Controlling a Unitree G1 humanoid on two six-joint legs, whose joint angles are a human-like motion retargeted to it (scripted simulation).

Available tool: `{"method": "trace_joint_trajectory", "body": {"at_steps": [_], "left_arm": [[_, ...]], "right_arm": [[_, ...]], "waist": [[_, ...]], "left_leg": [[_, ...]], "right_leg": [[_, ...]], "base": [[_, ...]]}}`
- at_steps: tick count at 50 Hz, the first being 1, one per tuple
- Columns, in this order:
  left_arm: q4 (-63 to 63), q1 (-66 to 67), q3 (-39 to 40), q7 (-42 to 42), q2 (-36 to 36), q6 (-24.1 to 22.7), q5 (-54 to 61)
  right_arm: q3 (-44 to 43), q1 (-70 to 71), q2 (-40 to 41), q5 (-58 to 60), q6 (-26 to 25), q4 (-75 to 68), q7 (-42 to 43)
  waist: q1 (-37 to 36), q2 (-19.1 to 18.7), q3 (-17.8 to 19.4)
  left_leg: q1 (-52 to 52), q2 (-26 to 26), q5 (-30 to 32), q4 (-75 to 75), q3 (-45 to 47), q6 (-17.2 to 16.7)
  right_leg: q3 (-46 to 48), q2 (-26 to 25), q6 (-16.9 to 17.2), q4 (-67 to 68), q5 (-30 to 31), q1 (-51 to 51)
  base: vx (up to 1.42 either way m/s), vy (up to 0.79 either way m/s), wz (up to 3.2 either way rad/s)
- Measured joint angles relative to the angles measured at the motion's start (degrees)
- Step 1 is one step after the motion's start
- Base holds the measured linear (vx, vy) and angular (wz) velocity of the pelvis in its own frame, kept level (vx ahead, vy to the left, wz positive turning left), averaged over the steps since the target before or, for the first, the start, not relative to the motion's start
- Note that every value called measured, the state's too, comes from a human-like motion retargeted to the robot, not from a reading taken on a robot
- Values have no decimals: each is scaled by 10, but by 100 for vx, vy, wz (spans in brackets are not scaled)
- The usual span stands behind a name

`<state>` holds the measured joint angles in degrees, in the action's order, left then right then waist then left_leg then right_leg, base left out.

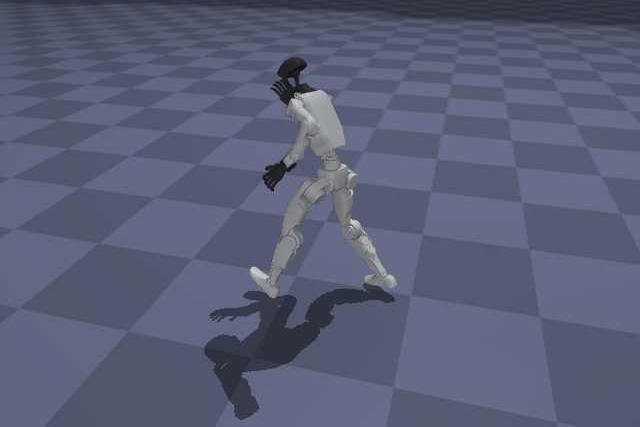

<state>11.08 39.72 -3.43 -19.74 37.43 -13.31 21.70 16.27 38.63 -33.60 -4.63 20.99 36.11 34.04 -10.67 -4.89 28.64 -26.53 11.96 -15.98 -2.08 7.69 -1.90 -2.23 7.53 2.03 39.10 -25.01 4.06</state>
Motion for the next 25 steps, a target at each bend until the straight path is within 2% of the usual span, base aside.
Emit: {"method": "trace_joint_trajectory", "body": {"at_steps": [2,5,7,8,10,12,15,18,20,22,25], "left_arm": [[1,45,27,5,-16,0,-1],[-8,59,47,4,-34,0,16],[-32,21,35,-16,-44,-1,12],[-53,-15,22,-32,-48,2,10],[-113,-133,-14,-64,-53,14,7],[-160,-288,-39,-88,-53,24,-15],[-190,-531,-62,-128,-45,17,-59],[-196,-746,-106,-186,6,-9,-40],[-192,-858,-164,-205,73,-25,-15],[-168,-941,-242,-190,154,-29,-6],[-90,-1020,-332,-159,243,-40,18]], "right_arm": [[-5,-37,0,-10,-2,12,-17],[-7,-88,3,-8,-16,10,-39],[0,-130,16,13,-28,-12,-49],[8,-154,28,31,-37,-34,-47],[40,-197,56,69,-59,-109,-21],[71,-234,80,54,-69,-192,11],[75,-304,72,10,-40,-228,41],[43,-367,3,17,-17,-203,19],[15,-416,-37,-2,-15,-195,-7],[-32,-496,-50,-31,-22,-196,-31],[-91,-598,-51,-56,-38,-245,-50]], "waist": [[-14,11,-1],[-28,45,1],[-30,77,7],[-27,92,10],[-16,112,12],[3,115,12],[47,95,12],[106,61,12],[146,46,12],[170,32,12],[184,8,7]], "left_leg": [[1,16,4,19,-27,-24],[-20,33,105,-84,47,-17],[-68,23,66,-228,82,4],[-93,19,26,-300,96,11],[-125,17,-21,-383,124,19],[-128,10,-30,-381,142,33],[-116,1,-19,-326,160,41],[-90,3,6,-252,185,26],[-62,0,16,-208,209,12],[-53,22,-5,-245,243,-1],[-10,45,-26,-242,312,9]], "right_leg": [[-15,18,-3,-5,-25,-39],[1,81,-30,42,-84,-58],[22,140,-44,98,-120,-47],[20,158,-44,132,-137,-33],[-5,151,-36,203,-150,17],[-3,123,-34,252,-145,79],[92,108,-36,254,-129,147],[249,131,-43,220,-104,164],[255,103,-5,190,-80,186],[226,73,31,156,-47,206],[261,89,37,98,-44,221]], "base": [[105,58,-130],[90,58,-104],[71,57,-64],[57,53,-41],[42,45,-30],[24,33,-26],[13,27,-29],[10,27,-69],[15,25,-100],[23,23,-155],[23,17,-220]]}}
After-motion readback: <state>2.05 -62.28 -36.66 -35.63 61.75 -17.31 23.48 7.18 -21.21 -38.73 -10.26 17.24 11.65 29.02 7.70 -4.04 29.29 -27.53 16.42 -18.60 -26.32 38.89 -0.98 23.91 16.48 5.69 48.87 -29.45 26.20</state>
